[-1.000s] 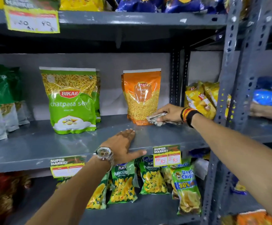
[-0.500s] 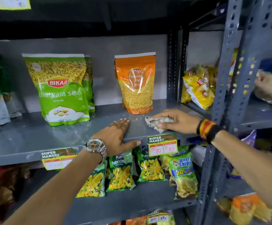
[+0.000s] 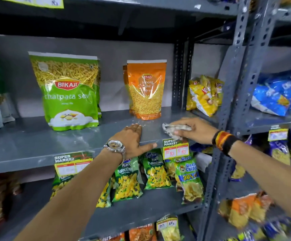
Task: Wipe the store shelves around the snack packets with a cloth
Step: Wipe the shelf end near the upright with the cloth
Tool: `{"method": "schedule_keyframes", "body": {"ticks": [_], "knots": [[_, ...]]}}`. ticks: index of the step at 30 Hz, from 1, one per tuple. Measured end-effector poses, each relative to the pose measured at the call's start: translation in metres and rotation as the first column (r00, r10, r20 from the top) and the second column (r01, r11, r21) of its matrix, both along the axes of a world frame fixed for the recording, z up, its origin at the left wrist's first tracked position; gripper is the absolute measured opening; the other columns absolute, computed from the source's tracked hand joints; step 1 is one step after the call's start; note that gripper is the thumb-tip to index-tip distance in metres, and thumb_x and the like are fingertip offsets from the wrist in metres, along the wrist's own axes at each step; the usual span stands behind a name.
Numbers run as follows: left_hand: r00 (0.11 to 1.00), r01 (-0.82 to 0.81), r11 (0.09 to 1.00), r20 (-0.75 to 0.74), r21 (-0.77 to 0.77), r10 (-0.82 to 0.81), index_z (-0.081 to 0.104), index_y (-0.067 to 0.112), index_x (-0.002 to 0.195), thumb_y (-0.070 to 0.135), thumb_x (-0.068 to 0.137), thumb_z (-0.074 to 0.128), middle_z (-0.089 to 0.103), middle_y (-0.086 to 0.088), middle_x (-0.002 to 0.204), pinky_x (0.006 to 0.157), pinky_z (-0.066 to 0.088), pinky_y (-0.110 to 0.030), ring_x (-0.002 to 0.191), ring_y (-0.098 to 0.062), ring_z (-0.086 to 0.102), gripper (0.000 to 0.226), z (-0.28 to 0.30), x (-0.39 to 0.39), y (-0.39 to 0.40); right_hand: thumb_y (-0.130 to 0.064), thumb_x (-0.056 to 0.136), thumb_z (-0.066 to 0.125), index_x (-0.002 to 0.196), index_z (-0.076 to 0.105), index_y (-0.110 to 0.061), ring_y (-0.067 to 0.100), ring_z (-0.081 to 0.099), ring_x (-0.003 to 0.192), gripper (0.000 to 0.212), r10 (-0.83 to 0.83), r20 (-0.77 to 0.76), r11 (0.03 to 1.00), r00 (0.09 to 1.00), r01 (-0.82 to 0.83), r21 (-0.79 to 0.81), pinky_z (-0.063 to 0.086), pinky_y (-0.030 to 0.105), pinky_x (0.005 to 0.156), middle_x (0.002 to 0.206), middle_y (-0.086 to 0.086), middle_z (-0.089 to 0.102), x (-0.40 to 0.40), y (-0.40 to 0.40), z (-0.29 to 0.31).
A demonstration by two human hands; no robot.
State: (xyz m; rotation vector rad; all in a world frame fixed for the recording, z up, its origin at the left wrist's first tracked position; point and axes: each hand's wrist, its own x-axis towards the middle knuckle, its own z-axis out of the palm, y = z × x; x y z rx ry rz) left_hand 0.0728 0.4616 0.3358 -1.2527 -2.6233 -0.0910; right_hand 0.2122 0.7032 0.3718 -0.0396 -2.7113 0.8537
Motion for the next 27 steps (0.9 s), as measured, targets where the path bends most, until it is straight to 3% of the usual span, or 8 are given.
{"method": "schedule_keyframes", "body": {"ticks": [2, 6, 8, 10, 18, 22, 24, 27], "knots": [[1.0, 0.01, 1.0, -0.001, 0.004, -0.01, 0.035, 0.008, 0.15, 0.101, 0.069, 0.015, 0.041, -0.015, 0.156, 0.113, 0.04, -0.047, 0.137, -0.034, 0.045, 0.125, 0.004, 0.0, 0.0, -0.019, 0.091, 0.064, 0.119, 0.064, -0.023, -0.019, 0.062, 0.077, 0.029, 0.028, 0.023, 0.999, 0.999, -0.027, -0.033, 0.043, -0.001, 0.066, 0.092, -0.026, 0.068, 0.021, -0.005, 0.004], [0.999, 0.036, 0.999, -0.007, 0.025, -0.036, 0.03, 0.006, 0.154, 0.096, 0.075, 0.02, 0.035, -0.016, 0.16, 0.116, 0.036, -0.046, 0.143, -0.034, 0.039, 0.12, 0.011, 0.013, 0.01, -0.023, 0.09, 0.065, 0.121, 0.065, -0.015, -0.014, 0.06, 0.087, 0.031, -0.117, -0.152, 0.991, 0.981, 0.104, -0.09, 0.042, -0.003, 0.076, 0.12, 0.0, 0.067, 0.016, 0.02, 0.026], [0.998, 0.06, 0.998, -0.025, 0.001, -0.06, 0.021, 0.005, 0.158, 0.089, 0.083, 0.023, 0.024, -0.015, 0.165, 0.119, 0.028, -0.046, 0.149, -0.033, 0.029, 0.113, 0.011, 0.021, 0.021, -0.037, 0.086, 0.067, 0.121, 0.066, -0.02, 0.004, 0.06, 0.105, 0.038, -0.194, -0.173, 0.979, 0.966, 0.18, -0.094, 0.042, 0.014, 0.099, 0.126, 0.001, 0.064, -0.004, 0.036, 0.036], [0.997, 0.066, 0.997, -0.035, -0.03, -0.067, 0.015, 0.006, 0.159, 0.085, 0.087, 0.025, 0.017, -0.014, 0.167, 0.121, 0.023, -0.045, 0.152, -0.032, 0.021, 0.108, 0.01, 0.023, 0.028, -0.047, 0.081, 0.069, 0.118, 0.067, -0.024, 0.015, 0.059, 0.113, 0.044, -0.242, -0.15, 0.968, 0.959, 0.229, -0.099, 0.042, 0.034, 0.107, 0.124, -0.001, 0.065, -0.029, 0.047, 0.042], [0.999, 0.038, 0.997, 0.013, -0.074, -0.037, -0.001, 0.015, 0.161, 0.086, 0.087, 0.022, 0.003, -0.005, 0.17, 0.123, 0.011, -0.04, 0.156, -0.022, 0.006, 0.106, 0.003, 0.01, 0.037, -0.017, 0.089, 0.066, 0.11, 0.07, -0.008, 0.013, 0.061, 0.084, 0.023, -0.27, -0.11, 0.96, 0.957, 0.259, -0.103, 0.043, 0.014, 0.065, 0.102, 0.009, 0.07, -0.13, 0.086, 0.052], [0.999, 0.031, 0.998, 0.012, -0.058, -0.03, -0.003, 0.019, 0.161, 0.086, 0.086, 0.024, 0.003, -0.002, 0.17, 0.123, 0.008, -0.035, 0.156, -0.019, 0.006, 0.105, 0.003, 0.01, 0.039, -0.021, 0.09, 0.064, 0.112, 0.07, -0.015, 0.028, 0.064, 0.099, 0.024, -0.294, -0.066, 0.956, 0.953, 0.295, -0.001, 0.044, 0.023, 0.07, 0.111, 0.011, 0.071, -0.185, 0.107, 0.054], [1.0, 0.028, 0.998, 0.013, -0.048, -0.027, -0.001, 0.019, 0.162, 0.086, 0.086, 0.026, 0.001, -0.001, 0.17, 0.122, 0.005, -0.031, 0.156, -0.017, 0.005, 0.105, 0.002, 0.009, 0.04, -0.016, 0.092, 0.061, 0.122, 0.065, -0.013, 0.032, 0.061, 0.113, 0.03, -0.297, -0.027, 0.954, 0.955, 0.298, 0.027, 0.05, 0.031, 0.083, 0.123, 0.013, 0.066, -0.209, 0.115, 0.051], [1.0, 0.024, 0.999, 0.001, -0.049, -0.024, -0.001, 0.019, 0.162, 0.086, 0.086, 0.027, -0.001, 0.001, 0.17, 0.118, -0.001, -0.023, 0.155, -0.014, 0.003, 0.105, 0.001, 0.007, 0.04, -0.014, 0.09, 0.062, 0.13, 0.056, -0.009, 0.036, 0.051, 0.127, 0.041, -0.285, 0.097, 0.955, 0.953, 0.274, 0.118, 0.041, 0.04, 0.104, 0.136, 0.016, 0.056, -0.234, 0.124, 0.036]]}}
